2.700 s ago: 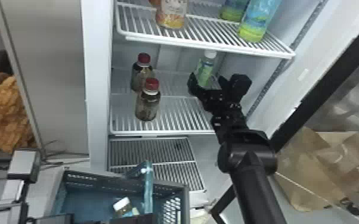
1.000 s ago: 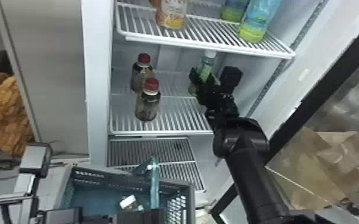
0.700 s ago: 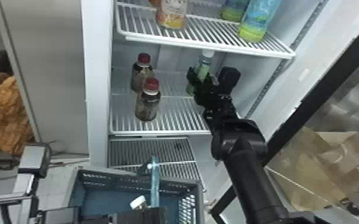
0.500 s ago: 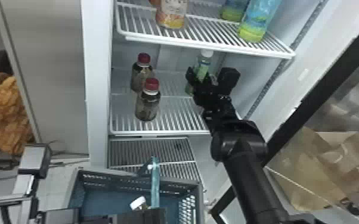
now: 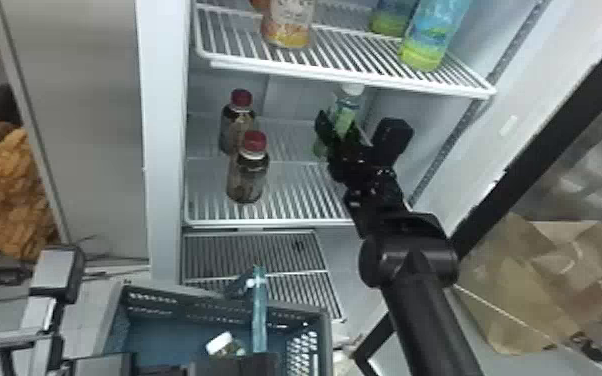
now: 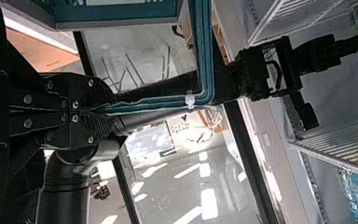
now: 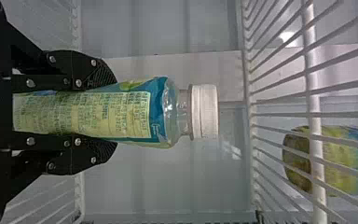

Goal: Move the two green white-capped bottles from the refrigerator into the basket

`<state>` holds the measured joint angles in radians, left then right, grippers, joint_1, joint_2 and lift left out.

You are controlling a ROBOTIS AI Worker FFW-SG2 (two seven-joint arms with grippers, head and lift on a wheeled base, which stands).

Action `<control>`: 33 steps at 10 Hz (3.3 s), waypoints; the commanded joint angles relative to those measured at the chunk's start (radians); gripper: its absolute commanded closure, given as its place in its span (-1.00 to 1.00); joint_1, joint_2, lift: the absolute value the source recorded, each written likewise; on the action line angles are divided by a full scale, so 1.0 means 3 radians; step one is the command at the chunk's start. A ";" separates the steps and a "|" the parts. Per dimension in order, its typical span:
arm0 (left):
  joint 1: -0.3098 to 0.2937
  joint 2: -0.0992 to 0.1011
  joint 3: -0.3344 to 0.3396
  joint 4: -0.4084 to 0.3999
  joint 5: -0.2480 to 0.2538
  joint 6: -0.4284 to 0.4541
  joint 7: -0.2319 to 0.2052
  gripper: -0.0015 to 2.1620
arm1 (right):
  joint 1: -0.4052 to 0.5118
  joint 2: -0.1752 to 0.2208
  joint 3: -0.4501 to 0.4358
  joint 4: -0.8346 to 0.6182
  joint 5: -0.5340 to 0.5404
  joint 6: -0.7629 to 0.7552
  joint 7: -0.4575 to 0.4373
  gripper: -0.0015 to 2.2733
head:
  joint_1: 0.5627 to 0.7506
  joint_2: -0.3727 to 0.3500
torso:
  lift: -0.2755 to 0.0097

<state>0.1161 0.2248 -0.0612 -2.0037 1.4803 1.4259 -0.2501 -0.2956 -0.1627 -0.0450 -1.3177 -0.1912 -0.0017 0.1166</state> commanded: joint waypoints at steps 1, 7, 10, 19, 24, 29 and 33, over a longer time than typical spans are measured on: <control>0.0014 0.0002 0.0005 -0.0001 -0.0002 0.0000 -0.0005 0.07 | 0.0167 0.0000 -0.0063 -0.0283 -0.0001 0.0104 0.0005 -0.22 | 0.41 -0.94 | -0.92; 0.0038 0.0007 0.0018 -0.0017 -0.0002 0.0008 -0.0010 0.07 | 0.0748 0.0005 -0.0289 -0.1134 -0.0087 0.0513 0.0184 -0.22 | 0.41 -0.94 | -0.92; 0.0046 0.0007 0.0031 -0.0017 -0.0002 0.0008 -0.0015 0.07 | 0.1108 0.0016 -0.0308 -0.1584 -0.0287 0.0668 0.0240 -0.22 | 0.41 -0.94 | -0.92; 0.0071 0.0023 0.0018 -0.0026 -0.0035 0.0041 -0.0015 0.07 | 0.2032 0.0036 -0.0348 -0.2860 -0.0785 0.1143 0.0440 -0.22 | 0.41 -0.94 | -0.92; 0.0063 0.0033 0.0018 -0.0026 -0.0082 0.0057 -0.0005 0.07 | 0.2621 0.0118 -0.0388 -0.3654 -0.1104 0.1560 0.0445 -0.22 | 0.41 -0.94 | -0.92; 0.0071 0.0038 0.0044 -0.0026 -0.0108 0.0066 0.0005 0.07 | 0.3259 0.0205 -0.0495 -0.4136 -0.1284 0.2067 0.0547 -0.22 | 0.41 -0.94 | -0.92; 0.0071 0.0038 0.0071 -0.0026 -0.0122 0.0074 0.0015 0.07 | 0.3538 0.0235 -0.0475 -0.4243 -0.1383 0.2435 0.0603 -0.22 | 0.41 -0.93 | -0.92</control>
<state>0.1374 0.2362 -0.0410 -2.0113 1.4438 1.4480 -0.2453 0.7611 -0.0931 -0.1894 -2.5904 -0.6051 0.7165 0.2977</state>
